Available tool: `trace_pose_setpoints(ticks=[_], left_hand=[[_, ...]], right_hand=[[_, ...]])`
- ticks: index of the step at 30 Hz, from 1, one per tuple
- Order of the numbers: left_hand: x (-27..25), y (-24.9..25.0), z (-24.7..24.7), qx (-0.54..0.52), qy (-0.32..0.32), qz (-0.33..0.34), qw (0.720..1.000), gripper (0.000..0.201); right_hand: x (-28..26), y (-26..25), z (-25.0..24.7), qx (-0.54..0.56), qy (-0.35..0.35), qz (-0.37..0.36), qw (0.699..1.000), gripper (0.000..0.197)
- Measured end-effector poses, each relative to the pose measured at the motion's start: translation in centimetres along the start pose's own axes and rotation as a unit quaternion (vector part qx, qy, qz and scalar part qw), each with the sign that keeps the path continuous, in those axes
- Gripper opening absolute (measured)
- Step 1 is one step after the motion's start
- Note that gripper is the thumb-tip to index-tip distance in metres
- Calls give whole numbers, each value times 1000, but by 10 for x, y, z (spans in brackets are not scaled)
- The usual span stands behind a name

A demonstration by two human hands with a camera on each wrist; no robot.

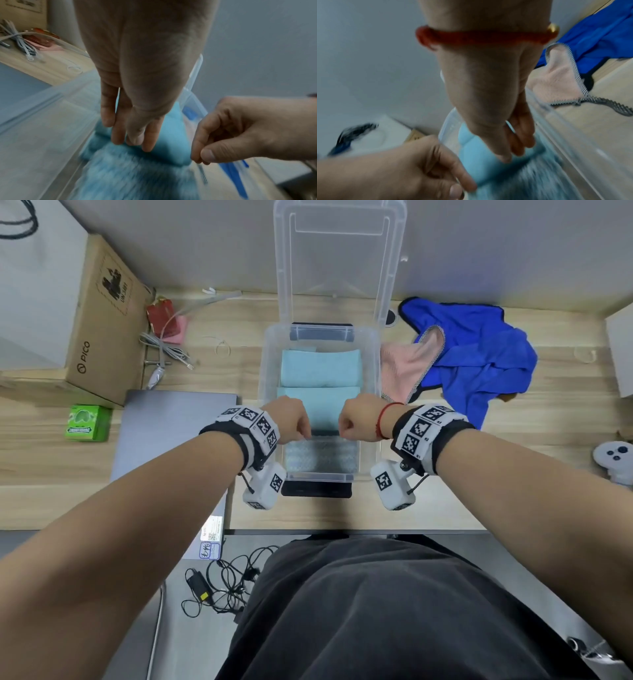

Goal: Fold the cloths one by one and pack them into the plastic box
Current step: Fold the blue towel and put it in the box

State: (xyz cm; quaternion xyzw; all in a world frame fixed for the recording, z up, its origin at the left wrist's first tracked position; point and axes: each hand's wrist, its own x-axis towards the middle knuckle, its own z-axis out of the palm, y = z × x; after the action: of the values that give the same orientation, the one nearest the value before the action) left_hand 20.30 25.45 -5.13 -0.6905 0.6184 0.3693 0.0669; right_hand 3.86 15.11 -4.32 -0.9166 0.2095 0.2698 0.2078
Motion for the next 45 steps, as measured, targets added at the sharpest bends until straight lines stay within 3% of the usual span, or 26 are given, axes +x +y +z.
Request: trace_pose_setpoints(ticks=[4,7,10,16,22,27,31,34,39,42,45], left_hand=[[6,7,-38,-76,132,-27,988,14],[22,26,-52,-142,223,-59,963,12],[44,58,-56,-187,236,-57,952,13],[89,107,-34,-201,186,-59,960,20],[125,132,-31,-74,187,-118,972,9],[155,164,-32,-7,197,-123,973,8],[176,181,-23,-19,150,-121,981,10],[185,190,-17,-27,127,-114,985,11],[191,209,-7,-53,102,-113,987,10],[193,228,-4,-73,95,-97,988,11],[193,243,-3,-85,102,-87,987,11]], right_hand=[[-26,35,-39,187,163,46,968,15],[-48,75,-54,227,277,120,926,11],[-75,121,-52,266,319,193,889,12],[-111,191,-7,282,268,284,876,14],[-114,260,45,282,175,336,882,27],[-102,291,67,251,111,293,916,54],[-88,296,78,197,16,256,946,74],[-83,301,82,150,26,263,953,61],[-87,308,80,101,43,248,963,16],[-96,318,77,129,109,238,956,23],[-99,329,73,144,151,215,954,50]])
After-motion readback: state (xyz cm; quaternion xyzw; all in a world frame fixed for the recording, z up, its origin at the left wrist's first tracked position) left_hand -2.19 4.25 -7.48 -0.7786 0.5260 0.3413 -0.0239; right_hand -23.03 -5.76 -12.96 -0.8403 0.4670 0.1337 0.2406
